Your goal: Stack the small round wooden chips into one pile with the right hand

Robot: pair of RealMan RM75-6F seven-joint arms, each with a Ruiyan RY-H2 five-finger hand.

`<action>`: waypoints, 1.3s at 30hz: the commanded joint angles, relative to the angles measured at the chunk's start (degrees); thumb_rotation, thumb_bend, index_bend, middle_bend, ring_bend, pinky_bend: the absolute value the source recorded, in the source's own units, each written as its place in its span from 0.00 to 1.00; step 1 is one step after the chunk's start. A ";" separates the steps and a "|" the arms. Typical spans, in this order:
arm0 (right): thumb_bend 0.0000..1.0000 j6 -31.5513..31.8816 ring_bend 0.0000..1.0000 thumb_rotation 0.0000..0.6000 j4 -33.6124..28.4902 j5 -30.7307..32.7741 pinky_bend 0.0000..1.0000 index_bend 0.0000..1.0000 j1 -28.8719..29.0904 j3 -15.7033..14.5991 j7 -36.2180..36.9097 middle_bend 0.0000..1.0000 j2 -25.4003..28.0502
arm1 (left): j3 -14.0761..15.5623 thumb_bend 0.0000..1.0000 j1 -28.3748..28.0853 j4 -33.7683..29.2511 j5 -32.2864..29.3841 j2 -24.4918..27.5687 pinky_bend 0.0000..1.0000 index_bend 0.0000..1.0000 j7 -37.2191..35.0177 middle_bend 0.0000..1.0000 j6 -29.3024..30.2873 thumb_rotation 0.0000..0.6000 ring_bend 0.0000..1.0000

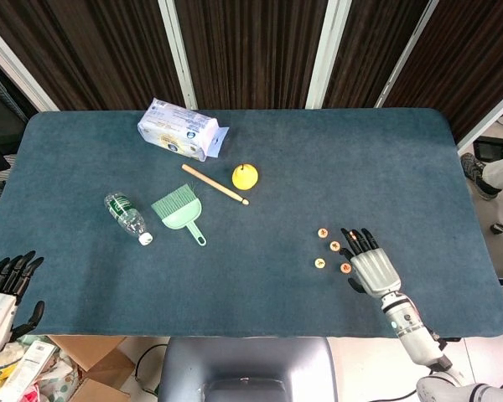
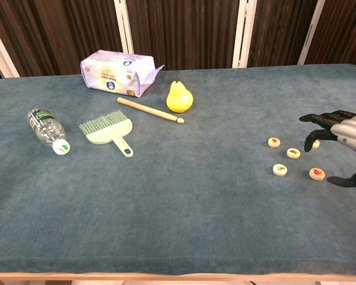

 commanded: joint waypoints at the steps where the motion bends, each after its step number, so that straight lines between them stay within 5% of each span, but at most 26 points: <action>1: 0.45 -1.03 0.00 1.00 1.38 0.81 0.00 0.48 0.59 -0.13 0.65 0.00 -1.12 | 0.02 0.50 0.04 0.07 0.06 0.09 0.00 0.00 -0.18 0.00 0.09 1.00 0.00; 23: 0.49 -3.21 0.00 1.00 4.61 4.23 0.00 0.54 1.65 -0.83 0.43 0.00 -3.49 | 0.15 0.50 0.17 0.28 0.07 0.23 0.00 0.00 -0.76 0.00 0.11 1.00 0.00; 39: 0.52 0.55 0.00 1.00 1.37 2.90 0.00 0.61 2.11 -0.13 0.21 0.03 -2.91 | 0.19 0.50 0.11 0.38 0.42 0.35 0.00 0.00 -1.49 0.00 0.27 1.00 0.00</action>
